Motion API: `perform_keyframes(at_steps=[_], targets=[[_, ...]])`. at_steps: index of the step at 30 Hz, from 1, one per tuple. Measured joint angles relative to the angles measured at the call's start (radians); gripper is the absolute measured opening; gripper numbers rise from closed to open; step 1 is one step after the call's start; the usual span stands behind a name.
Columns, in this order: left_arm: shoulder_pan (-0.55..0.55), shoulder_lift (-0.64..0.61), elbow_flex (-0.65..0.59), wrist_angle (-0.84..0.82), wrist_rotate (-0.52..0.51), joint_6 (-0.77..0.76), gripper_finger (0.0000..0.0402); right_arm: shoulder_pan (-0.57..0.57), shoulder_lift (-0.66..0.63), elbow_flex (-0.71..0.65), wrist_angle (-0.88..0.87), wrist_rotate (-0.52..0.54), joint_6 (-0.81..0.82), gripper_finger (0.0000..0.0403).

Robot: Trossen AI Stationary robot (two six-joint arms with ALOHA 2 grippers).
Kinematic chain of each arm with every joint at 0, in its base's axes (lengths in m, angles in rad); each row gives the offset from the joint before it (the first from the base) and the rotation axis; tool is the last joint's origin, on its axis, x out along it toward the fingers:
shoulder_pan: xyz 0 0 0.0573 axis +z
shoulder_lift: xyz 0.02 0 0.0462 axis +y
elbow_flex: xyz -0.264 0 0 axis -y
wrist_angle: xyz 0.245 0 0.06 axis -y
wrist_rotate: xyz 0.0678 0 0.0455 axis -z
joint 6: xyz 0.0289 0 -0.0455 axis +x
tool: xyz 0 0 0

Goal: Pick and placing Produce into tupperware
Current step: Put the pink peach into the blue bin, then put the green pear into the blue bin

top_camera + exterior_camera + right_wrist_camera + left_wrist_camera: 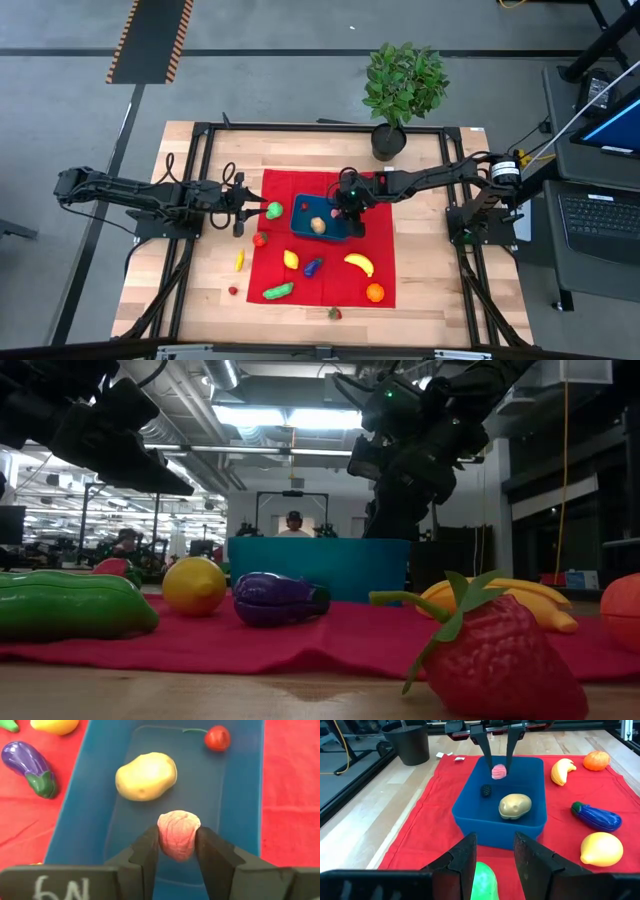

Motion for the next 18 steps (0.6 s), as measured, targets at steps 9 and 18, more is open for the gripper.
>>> perform_keyframes(at_steps=[9,18], targets=[[0.0,0.0,0.0,0.0,0.0,-0.001,0.0121,0.0,0.0,0.0,0.001,0.0,0.029,0.0129],[0.0,0.0,0.0,0.0,0.0,-0.001,0.0121,0.0,0.0,0.0,0.005,-0.006,0.052,0.02]])
